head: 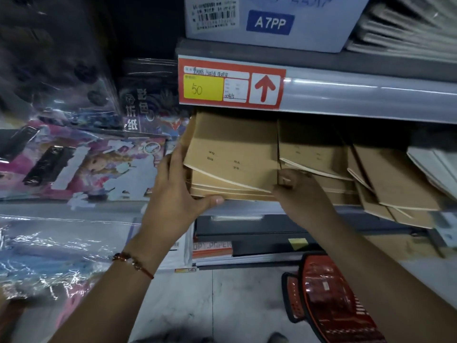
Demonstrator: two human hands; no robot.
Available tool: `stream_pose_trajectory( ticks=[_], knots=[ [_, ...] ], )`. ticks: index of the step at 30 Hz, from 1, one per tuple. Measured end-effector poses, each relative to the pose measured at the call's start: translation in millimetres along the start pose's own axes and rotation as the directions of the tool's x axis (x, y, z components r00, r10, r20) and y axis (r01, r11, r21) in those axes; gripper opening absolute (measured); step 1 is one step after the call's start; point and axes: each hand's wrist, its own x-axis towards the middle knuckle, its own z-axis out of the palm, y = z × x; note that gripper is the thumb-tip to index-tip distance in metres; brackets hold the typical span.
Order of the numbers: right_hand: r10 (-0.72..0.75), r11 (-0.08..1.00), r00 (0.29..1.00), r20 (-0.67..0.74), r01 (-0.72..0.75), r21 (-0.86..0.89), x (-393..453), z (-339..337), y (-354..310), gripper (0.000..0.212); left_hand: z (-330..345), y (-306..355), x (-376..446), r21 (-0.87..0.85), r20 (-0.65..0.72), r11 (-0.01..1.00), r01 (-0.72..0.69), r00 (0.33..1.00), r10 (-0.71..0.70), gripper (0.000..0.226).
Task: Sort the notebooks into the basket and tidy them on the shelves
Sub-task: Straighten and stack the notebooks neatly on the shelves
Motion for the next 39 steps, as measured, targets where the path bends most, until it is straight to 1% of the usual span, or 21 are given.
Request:
stream_pose_trajectory(
  ticks=[3,5,6,8,9,11,12,14,17,19,21,23,25,28,30,32,34,36,39],
  knots=[
    [0.036,0.995,0.998,-0.043,-0.031,0.096,-7.0,6.1,3.9,0.028,9.8,1.8,-7.7,-0.013,-0.073,1.000,0.002,0.997,-0.003,0.117],
    [0.039,0.993,0.996,-0.083,-0.029,0.118,-10.5,9.4,3.9,0.031,14.8,1.5,-14.6,-0.013,-0.091,1.000,-0.002,0.996,0.001,0.108],
    [0.041,0.989,0.994,-0.105,-0.025,0.148,-12.8,10.2,3.8,0.032,16.3,1.3,-18.0,-0.008,-0.092,1.000,-0.008,0.996,0.007,0.107],
    [0.114,0.961,0.986,-0.118,-0.079,0.264,-19.4,9.1,2.5,0.032,17.3,1.8,-22.0,0.001,-0.087,1.000,-0.011,0.996,0.011,0.108],
    [0.162,0.935,0.982,-0.100,-0.120,0.334,-23.0,8.7,3.3,0.029,16.8,3.0,-22.4,0.009,-0.085,1.000,-0.010,0.996,0.011,0.110],
    [0.224,0.852,0.973,-0.052,-0.169,0.495,-31.3,9.5,4.5,0.012,14.2,4.0,-20.6,0.030,-0.081,0.999,-0.018,0.996,0.021,0.110],
    [0.243,0.803,0.970,-0.026,-0.186,0.567,-36.9,10.4,3.1,0.005,13.0,3.6,-18.7,0.043,-0.072,0.999,-0.033,0.997,0.036,0.107],
    [0.235,0.751,0.972,-0.007,-0.177,0.636,-46.0,14.8,-0.4,0.006,10.5,1.3,-15.0,0.054,-0.036,0.998,-0.045,0.998,0.047,0.093],
    [0.170,0.733,0.985,0.039,-0.152,0.663,-53.9,23.6,-7.8,0.009,8.0,-3.7,-11.8,0.011,-0.030,1.000,-0.027,0.999,0.028,0.076],
    [0.153,0.717,0.986,0.064,-0.155,0.680,-54.3,27.4,-12.7,0.014,8.0,-4.5,-10.2,-0.017,-0.055,0.999,-0.038,0.998,0.037,0.071],
    [0.134,0.677,0.989,0.065,-0.139,0.723,-51.4,26.9,-14.9,0.016,8.8,-2.3,-8.1,-0.036,-0.069,0.998,-0.049,0.997,0.046,0.068],
    [0.090,0.665,0.995,0.052,-0.099,0.740,-47.9,24.3,-15.8,0.021,11.2,0.5,-6.1,-0.044,-0.087,0.998,-0.049,0.995,0.045,0.068],
    [0.027,0.686,1.000,0.010,-0.026,0.727,-42.3,23.1,-11.9,0.022,16.5,1.4,-6.6,-0.027,-0.101,0.999,-0.033,0.994,0.030,0.073],
    [-0.054,0.709,0.998,-0.041,0.067,0.702,-32.8,21.1,0.6,0.016,27.5,0.4,-9.9,0.040,-0.138,0.999,-0.017,0.990,0.022,0.084],
    [-0.132,0.733,0.990,-0.037,0.123,0.669,-28.6,21.4,13.7,0.017,33.7,-0.3,-9.8,0.074,-0.172,0.997,-0.023,0.985,0.035,0.084],
    [-0.207,0.743,0.978,-0.027,0.175,0.646,-27.2,20.4,25.4,0.022,37.3,-0.2,-10.7,0.088,-0.205,0.996,-0.015,0.978,0.032,0.082],
    [-0.274,0.723,0.961,-0.029,0.225,0.653,-24.1,17.5,34.0,0.035,38.0,0.3,-11.1,0.108,-0.231,0.994,-0.010,0.972,0.035,0.081],
    [-0.345,0.728,0.939,-0.008,0.273,0.629,-19.2,18.1,41.1,0.047,37.2,-1.2,-10.4,0.162,-0.245,0.986,-0.035,0.967,0.075,0.081],
    [-0.399,0.752,0.917,0.009,0.321,0.575,-13.3,20.0,49.1,0.045,36.0,-3.6,-8.5,0.198,-0.252,0.977,-0.080,0.959,0.130,0.080]
  ],
)
